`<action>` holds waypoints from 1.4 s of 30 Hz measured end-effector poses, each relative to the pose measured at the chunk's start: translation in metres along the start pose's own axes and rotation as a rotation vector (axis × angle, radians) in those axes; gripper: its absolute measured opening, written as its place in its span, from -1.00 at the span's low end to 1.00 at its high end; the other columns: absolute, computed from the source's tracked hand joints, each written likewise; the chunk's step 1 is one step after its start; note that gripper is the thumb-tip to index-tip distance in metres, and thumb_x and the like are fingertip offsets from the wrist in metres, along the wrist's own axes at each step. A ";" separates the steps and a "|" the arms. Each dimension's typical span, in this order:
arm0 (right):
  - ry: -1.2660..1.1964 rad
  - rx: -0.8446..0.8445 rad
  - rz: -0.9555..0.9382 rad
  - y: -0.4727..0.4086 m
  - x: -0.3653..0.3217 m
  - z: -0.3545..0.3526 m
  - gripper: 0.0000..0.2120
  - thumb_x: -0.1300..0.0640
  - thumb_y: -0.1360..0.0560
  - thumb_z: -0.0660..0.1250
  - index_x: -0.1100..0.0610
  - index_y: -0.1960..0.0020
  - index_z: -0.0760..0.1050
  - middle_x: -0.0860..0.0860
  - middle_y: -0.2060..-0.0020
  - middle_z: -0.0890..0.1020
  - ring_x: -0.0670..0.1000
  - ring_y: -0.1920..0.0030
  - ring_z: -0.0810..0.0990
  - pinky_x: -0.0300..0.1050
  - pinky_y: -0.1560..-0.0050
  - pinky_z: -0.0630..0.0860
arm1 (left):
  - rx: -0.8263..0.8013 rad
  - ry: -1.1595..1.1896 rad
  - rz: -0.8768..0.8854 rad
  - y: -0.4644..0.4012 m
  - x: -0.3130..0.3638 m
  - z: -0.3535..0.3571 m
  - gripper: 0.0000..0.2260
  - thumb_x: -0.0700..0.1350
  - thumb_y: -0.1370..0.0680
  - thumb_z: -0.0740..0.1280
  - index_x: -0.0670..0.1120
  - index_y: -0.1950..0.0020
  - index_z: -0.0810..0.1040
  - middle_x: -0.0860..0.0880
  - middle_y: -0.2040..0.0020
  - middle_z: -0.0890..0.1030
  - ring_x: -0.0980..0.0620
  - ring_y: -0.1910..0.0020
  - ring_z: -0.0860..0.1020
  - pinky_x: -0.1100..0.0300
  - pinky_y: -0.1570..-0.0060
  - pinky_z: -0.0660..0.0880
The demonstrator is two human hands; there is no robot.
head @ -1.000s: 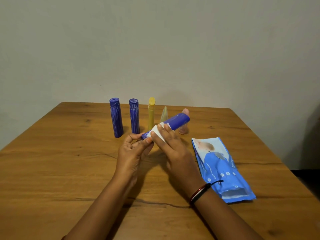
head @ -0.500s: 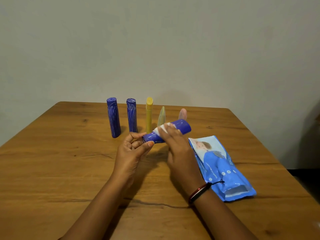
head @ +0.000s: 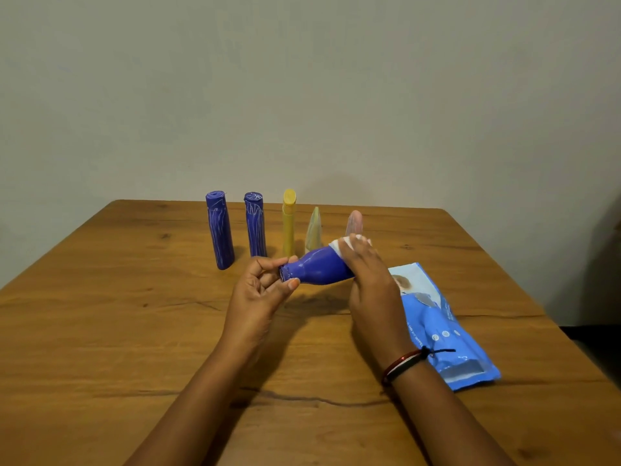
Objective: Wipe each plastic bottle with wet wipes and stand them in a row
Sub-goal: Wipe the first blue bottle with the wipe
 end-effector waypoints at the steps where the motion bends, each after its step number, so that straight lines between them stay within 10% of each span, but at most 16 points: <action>1: 0.003 -0.036 -0.039 0.003 -0.011 0.006 -0.38 0.51 -0.43 0.14 0.10 -0.42 0.35 0.05 -0.41 0.35 -0.04 -0.44 0.19 -0.15 -0.40 0.17 | -0.008 -0.009 0.010 0.000 0.000 0.001 -0.75 -0.41 -0.45 0.34 -0.13 -0.04 0.50 -0.08 -0.07 0.67 0.03 -0.12 0.62 0.27 0.06 0.57; 6: -0.045 -0.219 -0.249 0.019 -0.052 0.026 -0.39 0.39 -0.45 0.09 0.06 -0.46 0.26 -0.01 -0.44 0.30 -0.07 -0.49 0.15 -0.27 -0.47 0.02 | 0.010 -0.022 0.025 0.000 -0.001 -0.001 -0.74 -0.41 -0.46 0.33 -0.23 -0.11 0.48 -0.14 -0.03 0.67 0.01 -0.07 0.64 0.27 0.07 0.57; 14: -0.079 -0.043 -0.009 0.002 -0.002 0.002 -0.44 0.50 -0.44 0.19 0.14 -0.38 0.39 0.08 -0.33 0.46 -0.04 -0.36 0.32 0.06 -0.36 0.35 | -0.012 0.015 0.006 -0.003 0.001 0.000 -0.74 -0.41 -0.40 0.36 -0.16 -0.01 0.49 -0.04 0.00 0.70 0.05 -0.05 0.65 0.30 0.15 0.57; 21: -0.137 -0.208 -0.271 0.018 -0.049 0.019 -0.43 0.39 -0.42 0.06 0.14 -0.41 0.36 0.00 -0.40 0.38 -0.09 -0.46 0.22 -0.19 -0.46 0.13 | 0.065 0.139 -0.037 -0.003 -0.002 -0.003 -0.76 -0.34 -0.38 0.37 -0.20 -0.01 0.47 -0.09 0.18 0.70 0.06 0.14 0.68 0.21 0.09 0.61; 29: -0.101 0.006 -0.169 0.005 -0.017 -0.007 -0.42 0.44 -0.34 0.08 0.19 -0.31 0.48 0.06 -0.29 0.50 -0.06 -0.36 0.36 -0.05 -0.37 0.29 | 0.047 0.140 -0.051 -0.002 0.001 -0.004 -0.70 -0.27 -0.32 0.40 -0.18 0.00 0.43 -0.15 0.02 0.67 -0.01 0.01 0.67 0.23 0.13 0.62; 42: 0.059 -0.129 -0.403 0.015 -0.040 0.002 -0.48 0.29 -0.43 0.05 0.18 -0.37 0.41 0.07 -0.35 0.45 0.02 -0.43 0.29 -0.01 -0.47 0.13 | 0.125 0.333 -0.162 -0.001 -0.006 -0.006 -0.74 -0.25 -0.33 0.39 -0.16 0.02 0.46 -0.13 0.21 0.70 0.02 0.22 0.69 0.26 0.22 0.62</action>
Point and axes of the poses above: each hand's wrist, its own y-axis away from the middle knuckle, its own z-axis out of the palm, x = y × z, the point moved 6 cm from there along -y, towards the middle knuckle
